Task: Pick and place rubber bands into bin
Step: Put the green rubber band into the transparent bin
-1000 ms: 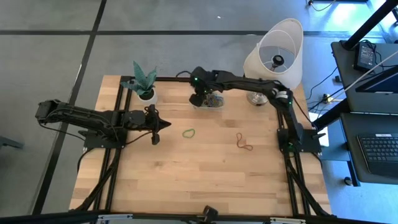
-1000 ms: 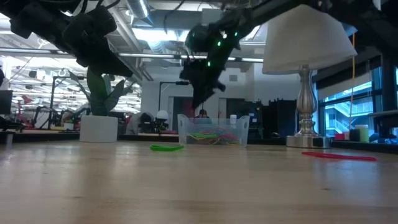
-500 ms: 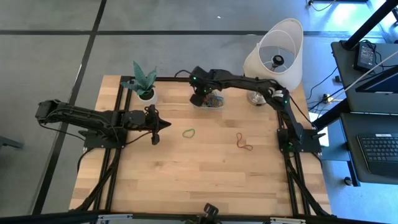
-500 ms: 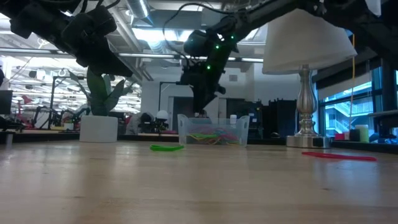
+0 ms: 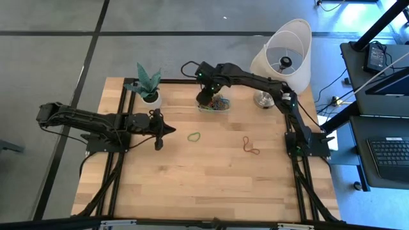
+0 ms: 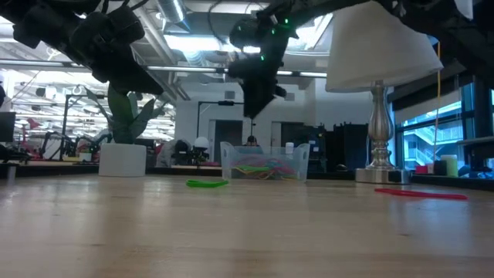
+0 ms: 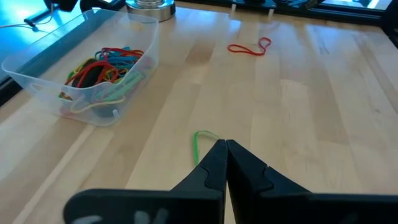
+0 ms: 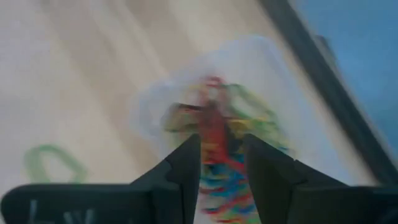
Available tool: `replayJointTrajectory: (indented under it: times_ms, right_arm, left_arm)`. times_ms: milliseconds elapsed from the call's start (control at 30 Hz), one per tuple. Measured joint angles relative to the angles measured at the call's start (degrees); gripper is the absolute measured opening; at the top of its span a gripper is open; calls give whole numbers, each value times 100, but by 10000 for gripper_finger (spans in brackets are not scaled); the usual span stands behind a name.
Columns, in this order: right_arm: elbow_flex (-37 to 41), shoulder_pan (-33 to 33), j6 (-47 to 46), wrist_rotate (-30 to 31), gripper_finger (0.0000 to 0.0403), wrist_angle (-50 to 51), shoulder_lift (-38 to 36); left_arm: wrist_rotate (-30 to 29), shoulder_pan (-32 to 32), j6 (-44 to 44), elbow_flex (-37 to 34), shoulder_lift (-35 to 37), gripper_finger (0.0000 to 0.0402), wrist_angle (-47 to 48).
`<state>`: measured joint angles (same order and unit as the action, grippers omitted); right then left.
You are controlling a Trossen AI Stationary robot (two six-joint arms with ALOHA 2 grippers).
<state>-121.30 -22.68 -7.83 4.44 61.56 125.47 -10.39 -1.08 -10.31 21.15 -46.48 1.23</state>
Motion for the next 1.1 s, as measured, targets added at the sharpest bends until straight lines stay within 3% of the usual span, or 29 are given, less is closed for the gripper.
replayJointTrajectory:
  times_ms: [200, 333, 667, 900, 1100]
  right_arm:
    - [136, 615, -312, -425, 97, -108, -238]
    - [800, 1133, -678, -415, 71, -664, -693]
    - [4287, 2533, -2423, -87, 35, -2975, -2593]
    - [6497, 3695, -4021, 432, 33, -3866, -4251]
    - [7789, 4411, -3792, 820, 33, -4208, -5588]
  left_arm:
    - [63, 0, 45, 0, 0, 3, 47]
    - [363, -6, 55, 0, 0, 2, 172]
    - [186, -302, 55, 41, 0, 3, 470]
    - [-363, -345, 57, 736, -266, 3, 1222]
    - [-794, -332, 54, 1574, -1078, 3, 1805]
